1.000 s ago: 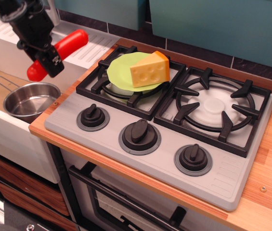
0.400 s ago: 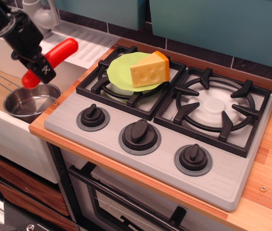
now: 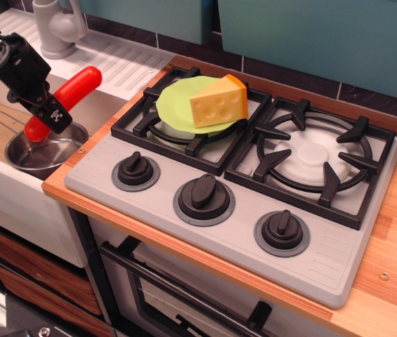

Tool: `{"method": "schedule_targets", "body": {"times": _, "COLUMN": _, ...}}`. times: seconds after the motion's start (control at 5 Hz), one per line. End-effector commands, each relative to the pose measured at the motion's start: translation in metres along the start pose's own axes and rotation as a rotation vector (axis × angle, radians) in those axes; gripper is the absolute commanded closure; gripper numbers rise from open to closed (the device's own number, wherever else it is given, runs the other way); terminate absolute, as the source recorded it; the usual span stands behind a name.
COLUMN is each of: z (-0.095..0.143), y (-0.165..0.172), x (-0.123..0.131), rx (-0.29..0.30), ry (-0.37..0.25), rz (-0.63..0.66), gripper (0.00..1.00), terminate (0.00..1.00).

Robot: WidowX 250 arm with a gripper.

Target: Put cheese on plate and sausage in pot or pan in sink

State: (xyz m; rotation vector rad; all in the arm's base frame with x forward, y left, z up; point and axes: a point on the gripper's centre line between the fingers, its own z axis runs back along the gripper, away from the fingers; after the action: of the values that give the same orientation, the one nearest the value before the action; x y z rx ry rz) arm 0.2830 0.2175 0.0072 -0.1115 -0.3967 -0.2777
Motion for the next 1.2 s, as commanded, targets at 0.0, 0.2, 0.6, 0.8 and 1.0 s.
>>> {"method": "schedule_targets", "body": {"times": 0.0, "z": 0.009, "y": -0.003, "x": 0.002, "rx": 0.008, "ry": -0.003, "rz": -0.027, "gripper": 0.0, "terminate": 0.0}}
{"method": "schedule_targets", "body": {"times": 0.2, "z": 0.015, "y": -0.007, "x": 0.004, "rx": 0.011, "ry": 0.018, "rz": -0.012, "gripper": 0.0, "terminate": 0.0}}
{"method": "schedule_targets", "body": {"times": 0.6, "z": 0.046, "y": -0.025, "x": 0.01, "rx": 0.096, "ry": 0.108, "rz": 0.03, "gripper": 0.0, "terminate": 0.0}}
{"method": "schedule_targets", "body": {"times": 0.8, "z": 0.076, "y": -0.037, "x": 0.021, "rx": 0.12, "ry": 0.183, "rz": 0.069, "gripper": 0.0, "terminate": 0.0}}
{"method": "schedule_targets", "body": {"times": 1.0, "z": 0.098, "y": -0.048, "x": 0.031, "rx": 0.125, "ry": 0.235, "rz": 0.1, "gripper": 0.0, "terminate": 0.0}}
